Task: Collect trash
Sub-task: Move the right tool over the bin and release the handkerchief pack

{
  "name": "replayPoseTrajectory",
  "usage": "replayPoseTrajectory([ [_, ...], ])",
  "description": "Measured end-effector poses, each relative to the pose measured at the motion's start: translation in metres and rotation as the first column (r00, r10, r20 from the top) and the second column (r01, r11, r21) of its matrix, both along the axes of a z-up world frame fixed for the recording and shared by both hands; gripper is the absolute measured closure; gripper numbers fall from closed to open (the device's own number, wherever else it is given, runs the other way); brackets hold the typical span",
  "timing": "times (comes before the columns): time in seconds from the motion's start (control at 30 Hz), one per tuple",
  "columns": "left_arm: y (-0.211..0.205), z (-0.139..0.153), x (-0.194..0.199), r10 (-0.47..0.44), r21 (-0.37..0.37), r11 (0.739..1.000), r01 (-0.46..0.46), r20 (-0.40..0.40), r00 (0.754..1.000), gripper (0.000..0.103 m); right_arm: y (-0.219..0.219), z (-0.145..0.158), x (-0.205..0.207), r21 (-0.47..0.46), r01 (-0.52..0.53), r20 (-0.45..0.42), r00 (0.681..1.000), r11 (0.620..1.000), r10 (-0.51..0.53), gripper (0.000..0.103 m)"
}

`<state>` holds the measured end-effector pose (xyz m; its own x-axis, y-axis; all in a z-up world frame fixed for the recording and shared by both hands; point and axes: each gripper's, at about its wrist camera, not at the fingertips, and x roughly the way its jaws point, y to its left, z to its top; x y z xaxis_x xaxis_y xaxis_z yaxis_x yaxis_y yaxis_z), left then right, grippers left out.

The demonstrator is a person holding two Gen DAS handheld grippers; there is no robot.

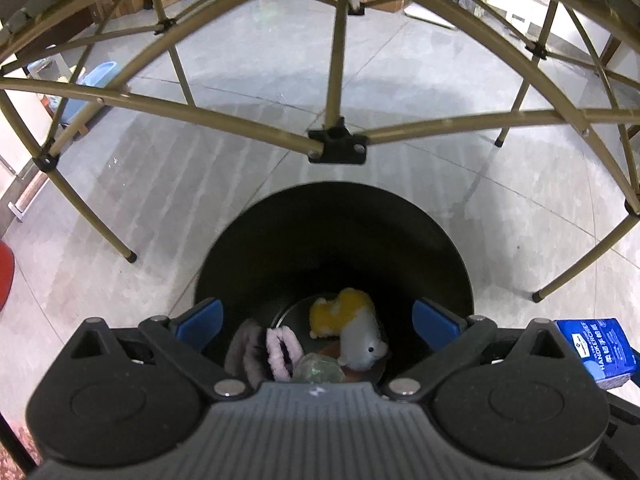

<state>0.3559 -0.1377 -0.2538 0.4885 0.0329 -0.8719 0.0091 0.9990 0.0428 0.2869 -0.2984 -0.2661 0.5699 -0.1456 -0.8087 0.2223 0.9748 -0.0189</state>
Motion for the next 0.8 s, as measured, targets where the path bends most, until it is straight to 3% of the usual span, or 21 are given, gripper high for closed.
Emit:
replayPoseTrajectory([
  [0.8, 0.11, 0.044, -0.01, 0.118, -0.027, 0.993, -0.117, 0.076, 0.99, 0.0, 0.091, 0.037, 0.026, 0.014, -0.182, 0.087, 0.98, 0.983, 0.181, 0.03],
])
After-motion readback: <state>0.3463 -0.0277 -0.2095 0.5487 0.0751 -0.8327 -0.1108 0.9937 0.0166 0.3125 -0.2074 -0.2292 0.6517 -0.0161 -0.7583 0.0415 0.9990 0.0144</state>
